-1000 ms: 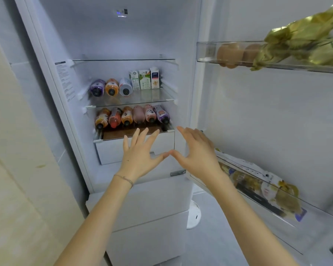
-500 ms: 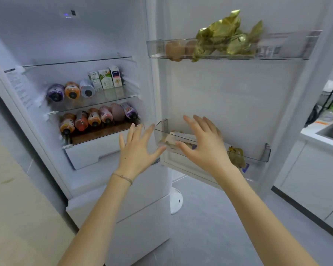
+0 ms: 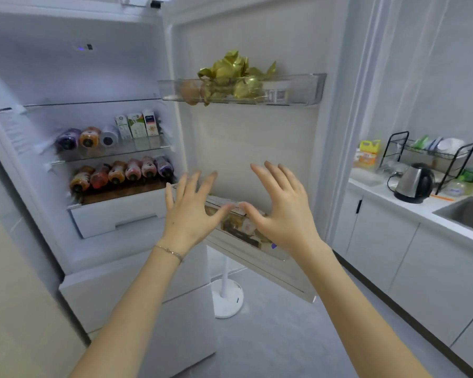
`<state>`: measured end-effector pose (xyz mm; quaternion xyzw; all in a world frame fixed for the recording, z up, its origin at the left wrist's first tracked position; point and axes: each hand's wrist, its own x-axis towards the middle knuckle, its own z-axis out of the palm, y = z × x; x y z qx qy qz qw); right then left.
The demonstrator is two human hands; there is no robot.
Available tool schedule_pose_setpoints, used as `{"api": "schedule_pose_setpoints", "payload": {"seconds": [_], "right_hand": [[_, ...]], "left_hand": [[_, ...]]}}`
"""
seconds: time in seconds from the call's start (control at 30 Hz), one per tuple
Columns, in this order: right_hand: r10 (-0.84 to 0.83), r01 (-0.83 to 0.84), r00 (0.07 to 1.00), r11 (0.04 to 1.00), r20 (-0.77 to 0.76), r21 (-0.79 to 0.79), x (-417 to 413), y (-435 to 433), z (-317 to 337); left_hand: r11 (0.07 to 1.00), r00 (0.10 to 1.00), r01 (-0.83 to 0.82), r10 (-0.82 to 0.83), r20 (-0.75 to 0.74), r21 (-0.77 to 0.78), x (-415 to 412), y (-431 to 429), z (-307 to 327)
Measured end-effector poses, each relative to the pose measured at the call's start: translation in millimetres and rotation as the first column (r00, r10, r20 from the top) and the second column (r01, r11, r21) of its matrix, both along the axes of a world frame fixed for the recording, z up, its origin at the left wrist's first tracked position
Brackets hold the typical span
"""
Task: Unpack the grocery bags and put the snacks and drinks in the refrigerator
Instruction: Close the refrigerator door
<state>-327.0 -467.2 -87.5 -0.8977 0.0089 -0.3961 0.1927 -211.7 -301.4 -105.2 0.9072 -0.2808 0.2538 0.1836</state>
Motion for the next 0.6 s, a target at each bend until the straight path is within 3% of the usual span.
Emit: {"api": "schedule_pose_setpoints", "payload": {"seconds": [0.37,0.6], "right_hand": [[0.085,-0.086,0.996,0.994,-0.011,-0.071,-38.3,-87.8,-0.4],[0.029,-0.029,0.998,1.000,0.052,0.001,-48.0,-126.4,8.0]], "left_hand": [[0.994,0.994,-0.105,0.106,0.021,-0.023,-71.1,-72.6,8.5],[0.997,0.995,-0.076,0.074,0.066,0.018,-79.8,-105.4,36.7]]}}
